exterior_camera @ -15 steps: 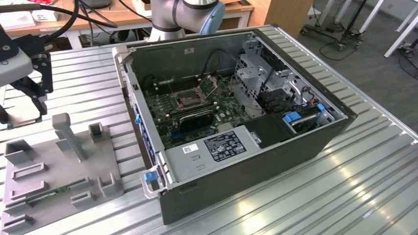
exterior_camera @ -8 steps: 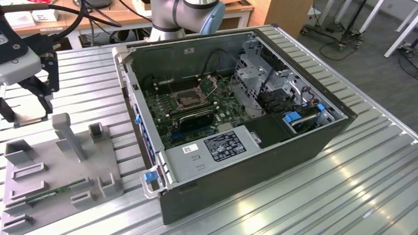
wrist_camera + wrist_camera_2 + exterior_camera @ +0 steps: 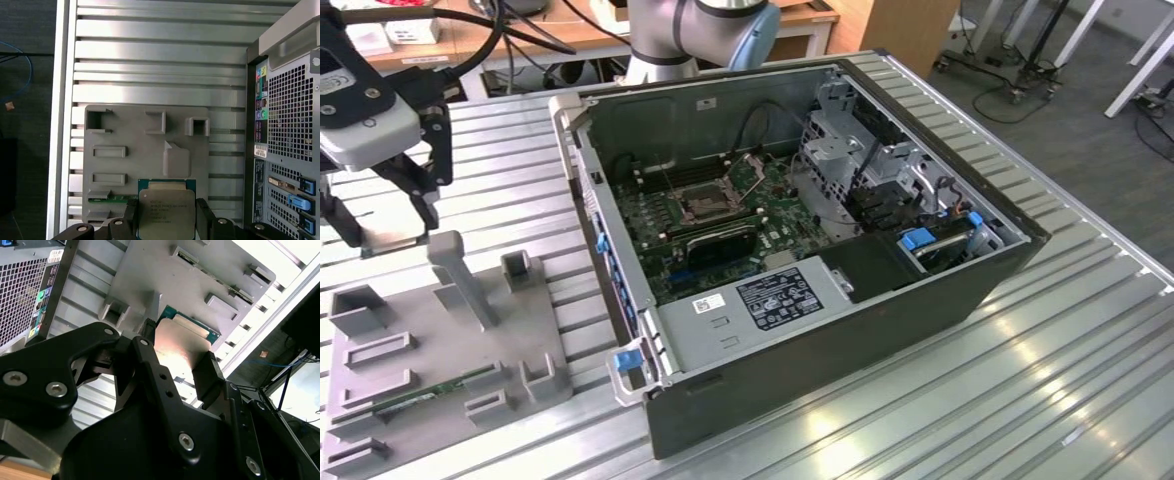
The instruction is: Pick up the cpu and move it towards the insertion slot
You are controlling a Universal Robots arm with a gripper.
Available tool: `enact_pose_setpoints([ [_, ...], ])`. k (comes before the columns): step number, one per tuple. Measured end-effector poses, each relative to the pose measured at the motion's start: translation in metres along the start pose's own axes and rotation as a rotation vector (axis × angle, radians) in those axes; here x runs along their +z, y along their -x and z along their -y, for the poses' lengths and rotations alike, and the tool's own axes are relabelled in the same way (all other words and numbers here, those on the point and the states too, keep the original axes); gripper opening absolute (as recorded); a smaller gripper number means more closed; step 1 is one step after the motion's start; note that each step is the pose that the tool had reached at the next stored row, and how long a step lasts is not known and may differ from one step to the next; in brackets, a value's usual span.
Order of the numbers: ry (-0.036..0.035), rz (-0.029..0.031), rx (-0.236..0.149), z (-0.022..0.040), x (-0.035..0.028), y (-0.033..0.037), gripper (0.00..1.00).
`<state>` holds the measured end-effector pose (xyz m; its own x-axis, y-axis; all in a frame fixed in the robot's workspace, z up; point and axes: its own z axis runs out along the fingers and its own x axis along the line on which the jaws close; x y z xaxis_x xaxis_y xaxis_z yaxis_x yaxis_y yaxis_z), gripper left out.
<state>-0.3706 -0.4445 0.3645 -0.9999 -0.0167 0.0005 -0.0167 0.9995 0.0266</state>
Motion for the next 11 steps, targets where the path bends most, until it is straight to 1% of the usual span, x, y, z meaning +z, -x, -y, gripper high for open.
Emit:
enact_pose_setpoints([
  [11,0.0,0.0,0.0,0.0002,0.0,0.0121,0.55],
])
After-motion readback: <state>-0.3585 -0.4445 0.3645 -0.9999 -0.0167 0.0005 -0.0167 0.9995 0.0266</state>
